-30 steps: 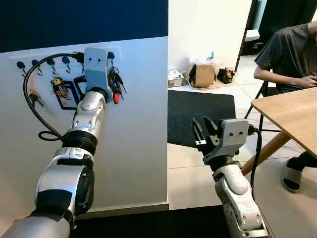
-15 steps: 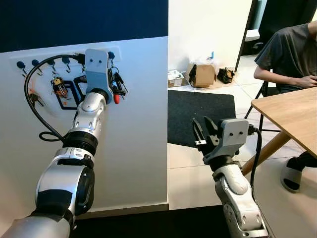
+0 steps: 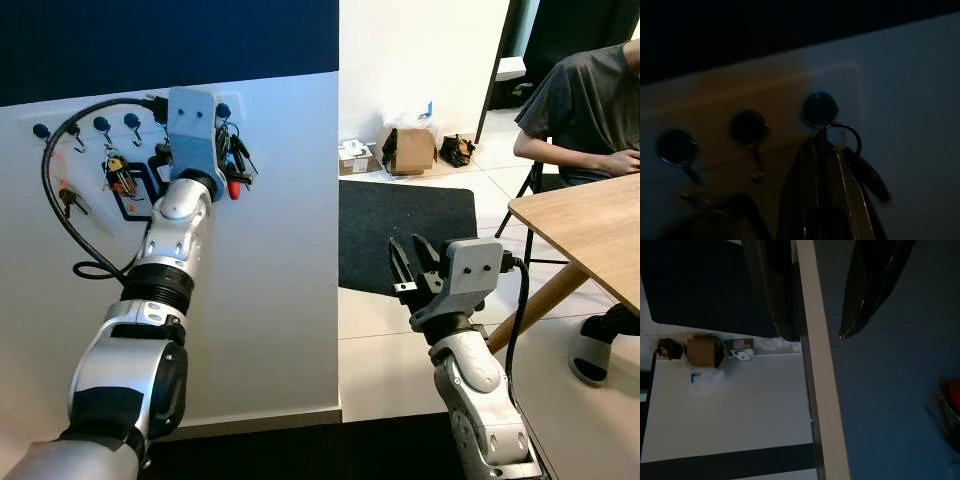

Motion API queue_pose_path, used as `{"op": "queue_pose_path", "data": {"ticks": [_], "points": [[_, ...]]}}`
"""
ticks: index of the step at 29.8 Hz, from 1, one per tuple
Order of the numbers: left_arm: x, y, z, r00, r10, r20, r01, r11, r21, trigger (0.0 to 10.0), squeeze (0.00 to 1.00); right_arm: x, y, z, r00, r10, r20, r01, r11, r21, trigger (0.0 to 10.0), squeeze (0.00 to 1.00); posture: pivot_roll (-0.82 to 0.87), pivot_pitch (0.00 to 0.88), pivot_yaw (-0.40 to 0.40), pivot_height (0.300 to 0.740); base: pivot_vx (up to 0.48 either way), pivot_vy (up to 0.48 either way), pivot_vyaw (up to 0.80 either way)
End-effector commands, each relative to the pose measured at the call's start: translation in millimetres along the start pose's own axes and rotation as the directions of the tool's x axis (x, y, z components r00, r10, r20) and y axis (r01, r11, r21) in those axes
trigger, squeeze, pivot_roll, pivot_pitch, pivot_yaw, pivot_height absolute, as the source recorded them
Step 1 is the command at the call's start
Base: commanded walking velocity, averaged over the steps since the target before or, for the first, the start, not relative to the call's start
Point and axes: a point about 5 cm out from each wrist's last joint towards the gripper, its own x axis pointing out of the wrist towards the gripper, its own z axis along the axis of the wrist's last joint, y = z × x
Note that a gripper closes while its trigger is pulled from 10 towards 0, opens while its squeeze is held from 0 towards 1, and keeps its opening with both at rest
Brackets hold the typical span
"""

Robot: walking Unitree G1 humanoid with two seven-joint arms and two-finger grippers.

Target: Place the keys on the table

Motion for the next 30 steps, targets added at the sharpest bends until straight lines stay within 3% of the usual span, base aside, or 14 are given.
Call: {"op": "queue_pose_path", "data": {"ticks": [1, 9, 13, 17, 20, 21, 22, 25, 26, 27, 30], "points": [[-2.0, 12.9, 3.2, 1.0, 0.016, 0.006, -0.017, 0.998, 0.054, 10.0, 0.0, -0.2, 4.0, 0.3, 1.0, 0.011, -0.001, -0.011, 1.0, 0.013, 10.0, 0.0, -0.03, 0.159, 0.12, 0.74, 0.0, 0.0, 0.0], [-9.1, 9.8, 1.4, 1.0, -0.022, 0.01, 0.02, 0.994, 0.108, 10.0, 0.0, 1.1, 4.6, 1.3, 1.0, 0.012, 0.003, -0.012, 1.0, 0.014, 10.0, 0.0, -0.03, 0.159, 0.122, 0.74, 0.0, 0.0, 0.0], [-16.2, 8.2, 2.3, 0.998, -0.062, 0.032, 0.059, 0.994, 0.087, 10.0, 0.0, 0.0, 3.3, 1.4, 1.0, 0.008, 0.002, -0.008, 1.0, 0.011, 10.0, 0.0, -0.04, 0.16, 0.125, 0.74, 0.0, 0.0, 0.0], [-36.2, 6.3, -2.2, 0.992, -0.115, 0.058, 0.114, 0.993, 0.006, 10.0, 0.0, -1.4, 1.2, 1.7, 1.0, -0.001, 0.002, 0.001, 1.0, 0.006, 10.0, 0.0, -0.03, 0.161, 0.13, 0.74, 0.0, 0.0, 0.0], [-46.3, 6.3, -4.2, 0.992, -0.108, 0.069, 0.11, 0.993, -0.032, 10.0, 0.0, -2.0, 0.7, 1.5, 1.0, -0.002, 0.001, 0.002, 1.0, 0.006, 10.0, 0.0, -0.03, 0.16, 0.129, 0.74, 0.0, 0.0, 0.0], [-55.8, 5.9, -4.3, 0.992, -0.095, 0.079, 0.102, 0.992, -0.08, 10.0, 0.0, -2.5, 0.3, 0.9, 1.0, -0.002, -0.001, 0.002, 1.0, 0.005, 10.0, 0.0, -0.02, 0.159, 0.128, 0.74, 0.0, 0.0, 0.0], [-55.8, 5.9, -4.3, 0.992, -0.095, 0.079, 0.102, 0.992, -0.08, 10.0, 0.0, -2.5, 0.3, 0.9, 1.0, -0.002, -0.001, 0.002, 1.0, 0.005, 10.0, 0.0, -0.02, 0.159, 0.128, 0.74, 0.0, 0.0, 0.0], [-80.7, -3.6, -9.7, 0.99, -0.12, 0.067, 0.127, 0.986, -0.111, 10.0, 0.0, -3.5, 0.4, -1.3, 1.0, 0.003, -0.008, -0.003, 1.0, 0.007, 10.0, 0.0, -0.01, 0.154, 0.12, 0.74, 0.0, 0.0, 0.0], [-80.7, -3.6, -9.7, 0.99, -0.12, 0.067, 0.127, 0.986, -0.111, 10.0, 0.0, -3.5, 0.4, -1.3, 1.0, 0.003, -0.008, -0.003, 1.0, 0.007, 10.0, 0.0, -0.01, 0.154, 0.12, 0.74, 0.0, 0.0, 0.0], [-94.2, -13.0, -17.2, 0.988, -0.152, 0.03, 0.154, 0.982, -0.109, 10.0, 0.0, -3.6, 0.5, -2.5, 1.0, 0.007, -0.012, -0.007, 1.0, 0.009, 10.0, 0.0, -0.01, 0.15, 0.115, 0.74, 0.0, 0.0, 0.0], [-101.8, -18.6, -21.4, 0.987, -0.162, 0.006, 0.162, 0.978, -0.133, 10.0, 0.0, -3.6, 0.4, -3.3, 1.0, 0.009, -0.014, -0.009, 1.0, 0.01, 10.0, 0.0, 0.0, 0.146, 0.11, 0.74, 0.0, 0.0, 0.0]]}}
